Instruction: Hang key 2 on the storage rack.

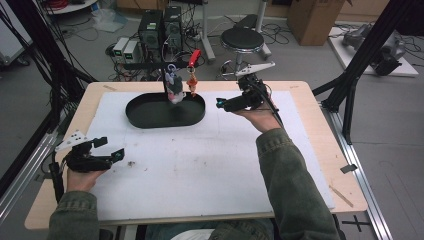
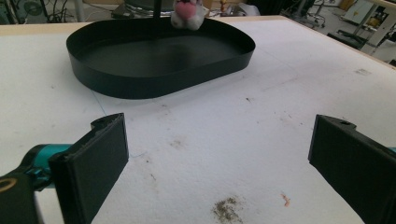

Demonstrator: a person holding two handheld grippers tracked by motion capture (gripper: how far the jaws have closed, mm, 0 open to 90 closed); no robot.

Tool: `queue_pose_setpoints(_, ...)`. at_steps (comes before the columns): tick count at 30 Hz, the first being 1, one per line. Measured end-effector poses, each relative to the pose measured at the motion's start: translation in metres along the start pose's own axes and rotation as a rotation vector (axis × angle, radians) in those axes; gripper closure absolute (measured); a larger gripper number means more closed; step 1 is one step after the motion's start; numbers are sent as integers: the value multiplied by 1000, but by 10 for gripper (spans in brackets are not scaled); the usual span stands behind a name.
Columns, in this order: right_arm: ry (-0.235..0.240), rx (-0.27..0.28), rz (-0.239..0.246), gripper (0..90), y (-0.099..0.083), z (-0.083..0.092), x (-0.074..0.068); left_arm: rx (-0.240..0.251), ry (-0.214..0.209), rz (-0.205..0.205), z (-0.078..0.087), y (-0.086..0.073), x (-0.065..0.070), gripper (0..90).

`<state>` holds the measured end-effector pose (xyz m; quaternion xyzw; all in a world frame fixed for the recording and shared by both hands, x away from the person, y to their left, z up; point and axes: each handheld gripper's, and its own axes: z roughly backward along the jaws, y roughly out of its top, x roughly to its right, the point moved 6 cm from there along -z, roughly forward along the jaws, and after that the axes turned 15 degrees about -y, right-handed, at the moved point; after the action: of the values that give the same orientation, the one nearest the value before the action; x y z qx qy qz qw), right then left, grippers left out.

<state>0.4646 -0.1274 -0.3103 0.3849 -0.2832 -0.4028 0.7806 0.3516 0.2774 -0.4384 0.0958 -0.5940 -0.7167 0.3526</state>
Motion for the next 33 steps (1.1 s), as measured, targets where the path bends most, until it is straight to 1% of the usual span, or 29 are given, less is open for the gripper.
queue_pose_setpoints(2, -7, -6, -6, 6, -9, 3, 5, -2, 0, -1, 0, 0, 0, 54)
queue_pose_setpoints(4, -7, -2, -12, 6, -11, 4, 7, -2, 1, -1, 0, 0, 1, 54)
queue_pose_setpoints(7, -8, -1, -31, 6, -20, 8, 12, -2, 1, 0, 0, 0, 1, 54)
queue_pose_setpoints(8, -7, -7, -39, 6, -24, 9, 14, -4, 2, -3, 0, 0, 1, 54)
queue_pose_setpoints(9, -10, -7, -49, 6, -32, 10, 18, -4, 2, -1, 0, 0, 1, 54)
queue_pose_setpoints(11, -12, -10, -51, 6, -35, 11, 19, -7, 2, -3, 0, 0, 1, 54)
queue_pose_setpoints(18, -29, -18, -78, 6, -55, 17, 30, -11, 2, -5, 0, -1, 2, 54)
queue_pose_setpoints(19, -35, -14, -87, 6, -59, 19, 34, -12, 3, -4, 0, -1, 2, 54)
queue_pose_setpoints(21, -35, -12, -85, 6, -62, 19, 36, -15, 1, -5, 0, -1, 2, 54)
queue_pose_setpoints(23, -45, -15, -93, 6, -67, 21, 39, -16, 2, -5, 0, -1, 2, 54)
queue_pose_setpoints(24, -45, -16, -103, 6, -70, 23, 41, -17, 1, -5, 0, -1, 2, 54)
queue_pose_setpoints(28, -53, -21, -117, 6, -79, 25, 46, -18, 1, -7, 0, -1, 2, 54)
queue_pose_setpoints(29, -57, -25, -120, 6, -85, 25, 49, -19, 1, -7, 0, -1, 2, 54)
queue_pose_setpoints(30, -55, -28, -129, 6, -86, 26, 49, -19, 1, -7, 0, -1, 2, 54)
queue_pose_setpoints(33, -55, -24, -131, 6, -91, 27, 51, -18, 2, -5, 0, -1, 3, 54)
